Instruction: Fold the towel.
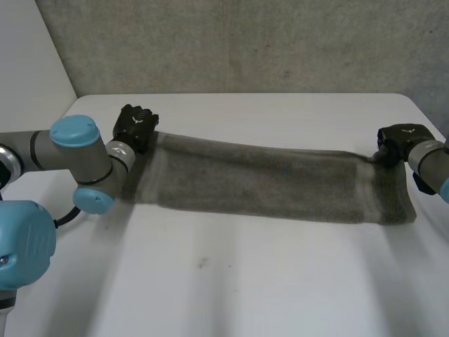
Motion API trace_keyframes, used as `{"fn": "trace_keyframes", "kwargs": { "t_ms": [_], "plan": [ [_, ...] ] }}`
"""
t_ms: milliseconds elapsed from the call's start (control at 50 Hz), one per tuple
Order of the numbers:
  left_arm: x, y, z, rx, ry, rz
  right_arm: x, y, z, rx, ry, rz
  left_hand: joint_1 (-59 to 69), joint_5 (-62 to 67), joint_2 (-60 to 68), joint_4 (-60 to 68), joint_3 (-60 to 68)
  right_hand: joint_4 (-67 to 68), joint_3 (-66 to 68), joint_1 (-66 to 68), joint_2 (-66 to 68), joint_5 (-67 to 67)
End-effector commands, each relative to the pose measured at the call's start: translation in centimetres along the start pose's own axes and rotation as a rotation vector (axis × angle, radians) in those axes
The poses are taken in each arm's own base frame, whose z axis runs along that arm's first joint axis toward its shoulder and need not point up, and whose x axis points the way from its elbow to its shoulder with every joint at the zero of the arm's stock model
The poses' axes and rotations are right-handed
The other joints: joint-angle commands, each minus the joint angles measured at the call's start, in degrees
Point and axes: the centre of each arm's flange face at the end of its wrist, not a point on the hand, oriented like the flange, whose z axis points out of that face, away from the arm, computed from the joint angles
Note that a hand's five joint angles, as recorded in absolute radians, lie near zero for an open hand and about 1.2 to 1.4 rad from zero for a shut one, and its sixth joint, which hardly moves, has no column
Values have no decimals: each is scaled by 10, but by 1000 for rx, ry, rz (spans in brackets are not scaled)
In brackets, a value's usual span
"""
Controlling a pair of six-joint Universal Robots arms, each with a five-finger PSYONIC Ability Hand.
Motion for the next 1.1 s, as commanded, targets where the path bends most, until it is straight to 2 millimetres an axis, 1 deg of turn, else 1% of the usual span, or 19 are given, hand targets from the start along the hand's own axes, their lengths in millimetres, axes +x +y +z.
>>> {"fn": "trace_keyframes", "kwargs": {
  "t_ms": [20,180,360,400,440,460,480,560,600,620,660,720,760,780,820,940,980,1000,1100],
  "plan": [
    [-1,-1,2,8,-4,2,-5,-5,2,20,-9,-8,112,110,102,102,103,36,38,38,37,37],
    [-4,-7,7,43,-11,9,-11,-7,8,34,-8,-18,112,110,102,102,103,36,38,38,37,37],
    [2,5,8,24,-2,7,-17,-1,12,12,12,-31,112,110,102,102,103,36,38,38,37,37],
    [2,5,8,23,-4,7,-17,-2,13,16,13,-30,97,95,87,87,88,-63,-60,-60,-61,-62],
    [1,6,8,16,-12,8,-16,-4,13,23,22,-30,-410,-412,-420,-420,-419,-664,-662,-662,-663,-663],
    [1,6,8,16,-12,8,-16,-4,13,23,22,-30,-413,-415,-422,-423,-422,-664,-662,-662,-663,-663],
    [1,5,8,15,-15,8,-14,-7,13,29,37,-31,-588,-590,-598,-598,-597,-664,-662,-662,-663,-663],
    [-3,-2,8,26,-22,14,-8,-22,11,64,69,-25,-586,-588,-596,-596,-595,-664,-662,-662,-663,-663],
    [-13,-17,8,43,-53,16,1,-47,1,123,98,-20,-586,-588,-596,-596,-595,-664,-662,-662,-663,-663],
    [-13,-17,8,43,-53,16,1,-47,1,124,98,-20,-586,-588,-596,-596,-595,-664,-662,-662,-663,-663],
    [-21,-28,6,51,-82,17,13,-77,-18,198,125,6,-586,-588,-596,-596,-595,-664,-662,-662,-663,-663],
    [-39,-51,1,58,-144,13,18,-90,-28,230,136,22,-586,-588,-596,-596,-595,-664,-662,-662,-663,-663],
    [-53,-71,-11,45,-175,2,24,-111,-50,281,147,40,-586,-588,-596,-596,-595,-664,-662,-662,-663,-663],
    [-53,-71,-11,45,-175,2,24,-111,-50,281,147,40,-586,-588,-596,-596,-595,-664,-662,-662,-663,-663],
    [-57,-81,-19,44,-179,-5,23,-118,-76,275,137,28,-586,-588,-596,-596,-595,-664,-662,-662,-663,-663],
    [-61,-102,-65,6,-148,-73,10,-100,-103,200,78,-2,-586,-588,-596,-596,-595,-664,-662,-662,-663,-663],
    [-59,-106,-89,-14,-136,-125,-3,-76,-113,135,7,-50,-586,-588,-596,-596,-595,-644,-641,-641,-642,-642],
    [-59,-106,-89,-14,-136,-125,-3,-76,-113,135,6,-50,-586,-588,-596,-596,-595,-643,-641,-641,-642,-642],
    [-52,-104,-119,-51,-118,-203,-12,-24,-123,-2,-52,-99,-586,-588,-596,-596,-595,-546,-544,-543,-544,-545]
  ]
}}
